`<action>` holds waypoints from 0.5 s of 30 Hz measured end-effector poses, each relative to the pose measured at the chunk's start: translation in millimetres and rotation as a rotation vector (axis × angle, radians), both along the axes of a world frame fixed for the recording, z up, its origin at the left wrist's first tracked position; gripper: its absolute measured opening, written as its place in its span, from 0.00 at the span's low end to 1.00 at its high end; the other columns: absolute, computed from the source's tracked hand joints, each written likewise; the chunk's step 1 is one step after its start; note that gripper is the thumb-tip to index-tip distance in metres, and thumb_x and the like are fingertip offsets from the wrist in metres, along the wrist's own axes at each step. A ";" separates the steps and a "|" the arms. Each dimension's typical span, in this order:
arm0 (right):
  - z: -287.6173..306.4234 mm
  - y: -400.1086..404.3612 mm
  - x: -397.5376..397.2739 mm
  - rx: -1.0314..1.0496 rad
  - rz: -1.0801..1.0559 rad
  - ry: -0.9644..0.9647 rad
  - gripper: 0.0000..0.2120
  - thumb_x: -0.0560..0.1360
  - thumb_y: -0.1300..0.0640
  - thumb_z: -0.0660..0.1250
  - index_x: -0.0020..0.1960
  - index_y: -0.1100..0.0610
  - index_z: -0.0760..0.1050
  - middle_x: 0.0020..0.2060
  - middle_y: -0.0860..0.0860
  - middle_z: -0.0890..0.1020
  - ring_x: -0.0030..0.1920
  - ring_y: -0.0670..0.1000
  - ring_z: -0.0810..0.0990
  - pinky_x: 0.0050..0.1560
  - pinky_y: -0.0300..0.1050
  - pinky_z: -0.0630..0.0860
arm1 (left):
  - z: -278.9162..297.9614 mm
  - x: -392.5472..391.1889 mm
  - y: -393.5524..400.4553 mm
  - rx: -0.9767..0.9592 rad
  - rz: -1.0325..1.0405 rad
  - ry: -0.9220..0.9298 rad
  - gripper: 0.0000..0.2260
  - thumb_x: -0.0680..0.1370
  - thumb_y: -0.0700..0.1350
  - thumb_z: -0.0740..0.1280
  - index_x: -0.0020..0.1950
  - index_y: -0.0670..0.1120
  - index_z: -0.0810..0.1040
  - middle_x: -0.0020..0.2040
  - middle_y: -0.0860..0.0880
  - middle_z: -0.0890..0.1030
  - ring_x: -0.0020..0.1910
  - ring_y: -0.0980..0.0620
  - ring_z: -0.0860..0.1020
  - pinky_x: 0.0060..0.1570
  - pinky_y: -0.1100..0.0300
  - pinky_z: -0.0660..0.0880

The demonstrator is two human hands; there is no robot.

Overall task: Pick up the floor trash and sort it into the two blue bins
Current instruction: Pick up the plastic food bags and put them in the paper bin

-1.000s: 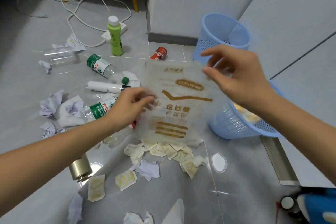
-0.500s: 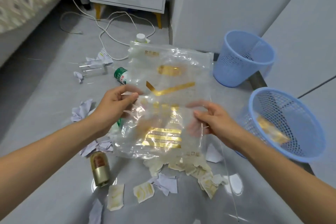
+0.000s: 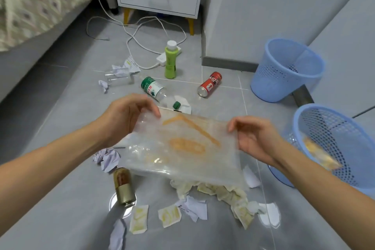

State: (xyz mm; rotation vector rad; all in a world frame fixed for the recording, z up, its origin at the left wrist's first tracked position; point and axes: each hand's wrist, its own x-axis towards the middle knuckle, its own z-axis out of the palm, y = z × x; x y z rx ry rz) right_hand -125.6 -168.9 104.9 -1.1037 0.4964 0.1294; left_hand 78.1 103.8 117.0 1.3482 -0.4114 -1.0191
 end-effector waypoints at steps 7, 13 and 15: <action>28.9 17.4 19.8 -0.508 0.589 0.142 0.18 0.77 0.58 0.73 0.66 0.53 0.77 0.43 0.53 0.86 0.41 0.49 0.84 0.41 0.41 0.77 | 32.0 -4.2 -26.5 0.121 -0.324 -0.524 0.12 0.78 0.32 0.69 0.59 0.44 0.81 0.40 0.53 0.83 0.30 0.54 0.77 0.32 0.63 0.75; 4.0 21.0 14.7 -0.330 0.246 0.101 0.18 0.74 0.60 0.74 0.62 0.60 0.78 0.46 0.59 0.84 0.44 0.56 0.83 0.43 0.48 0.76 | 28.7 24.6 -17.3 0.174 -0.080 -0.166 0.18 0.75 0.52 0.74 0.65 0.56 0.80 0.51 0.44 0.80 0.39 0.50 0.80 0.37 0.58 0.79; -2.1 17.7 11.4 -0.249 0.076 0.092 0.19 0.73 0.62 0.73 0.63 0.59 0.78 0.52 0.60 0.85 0.50 0.59 0.83 0.46 0.52 0.80 | 16.9 31.7 -6.3 0.071 -0.084 0.103 0.31 0.68 0.59 0.77 0.68 0.49 0.78 0.59 0.37 0.79 0.49 0.42 0.83 0.47 0.52 0.83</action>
